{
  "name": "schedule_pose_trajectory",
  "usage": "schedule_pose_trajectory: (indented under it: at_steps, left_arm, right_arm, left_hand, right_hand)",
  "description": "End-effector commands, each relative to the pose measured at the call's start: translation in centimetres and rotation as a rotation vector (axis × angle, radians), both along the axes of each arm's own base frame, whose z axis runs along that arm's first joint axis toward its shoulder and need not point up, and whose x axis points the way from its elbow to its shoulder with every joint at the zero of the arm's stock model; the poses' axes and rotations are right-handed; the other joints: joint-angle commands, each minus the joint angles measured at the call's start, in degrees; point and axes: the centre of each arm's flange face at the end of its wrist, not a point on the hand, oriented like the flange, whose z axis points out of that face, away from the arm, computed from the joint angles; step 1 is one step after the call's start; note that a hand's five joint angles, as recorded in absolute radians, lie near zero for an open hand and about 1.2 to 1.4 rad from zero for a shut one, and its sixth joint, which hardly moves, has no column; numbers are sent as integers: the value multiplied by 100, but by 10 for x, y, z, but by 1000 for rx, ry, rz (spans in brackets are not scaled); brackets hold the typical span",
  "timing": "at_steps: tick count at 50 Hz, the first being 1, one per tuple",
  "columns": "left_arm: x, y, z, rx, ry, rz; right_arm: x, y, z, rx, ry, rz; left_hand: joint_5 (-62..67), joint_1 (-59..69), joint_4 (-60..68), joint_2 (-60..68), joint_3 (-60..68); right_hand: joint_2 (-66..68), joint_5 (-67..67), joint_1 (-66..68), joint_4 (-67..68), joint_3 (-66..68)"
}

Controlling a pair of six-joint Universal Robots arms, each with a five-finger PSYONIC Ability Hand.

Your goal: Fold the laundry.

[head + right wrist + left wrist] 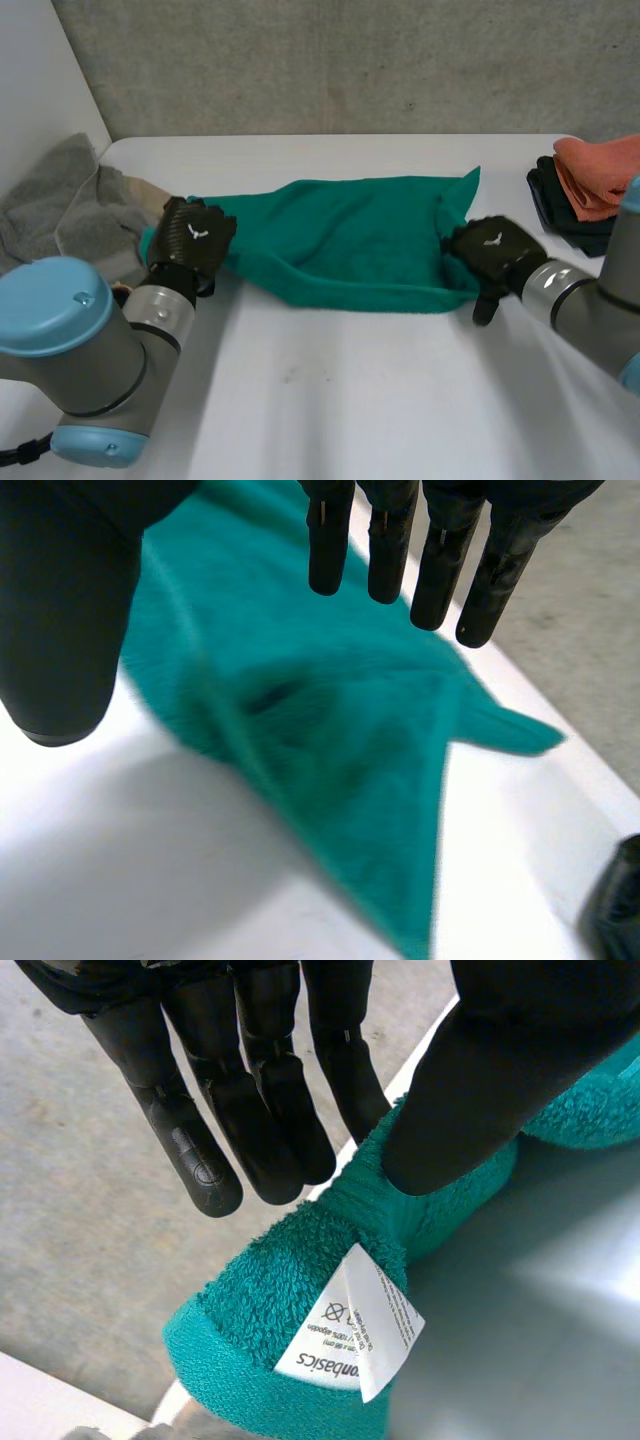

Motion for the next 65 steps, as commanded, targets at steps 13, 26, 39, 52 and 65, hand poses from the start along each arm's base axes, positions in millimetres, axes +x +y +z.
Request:
schedule_pose_trajectory:
  at_steps: [13, 26, 39, 52, 65]
  left_arm:
    - [-2, -12, 64, -131, 131, 5]
    - [-12, -19, 101, -162, 173, -13]
    - [-12, -24, 112, -192, 189, -6]
    - [-13, -26, 120, -207, 196, -6]
    - [-10, -28, 121, -204, 202, 6]
  right_arm:
    - [-49, -65, -6, 154, -153, -215]
    - [-34, -57, -36, 243, -289, -111]
    - [-33, -73, -62, 246, -268, -103]
    - [-33, -86, -55, 174, -281, -108]
    - [-34, -97, -59, 155, -268, -123]
  left_hand:
    - [1389, 1478, 1132, 1133, 1164]
    - [1389, 1478, 1132, 1133, 1164]
    - [1389, 1478, 1132, 1133, 1164]
    - [1389, 1478, 1132, 1133, 1164]
    - [1389, 1478, 1132, 1133, 1164]
  right_hand:
    - [-194, -33, 127, -36, -38]
    - [1252, 1413, 1574, 1410, 1408]
    - [3601, 3762, 3923, 3759, 3757]
    - [5413, 5574, 5735, 5572, 5569]
    - [6040, 6201, 6362, 6199, 6196]
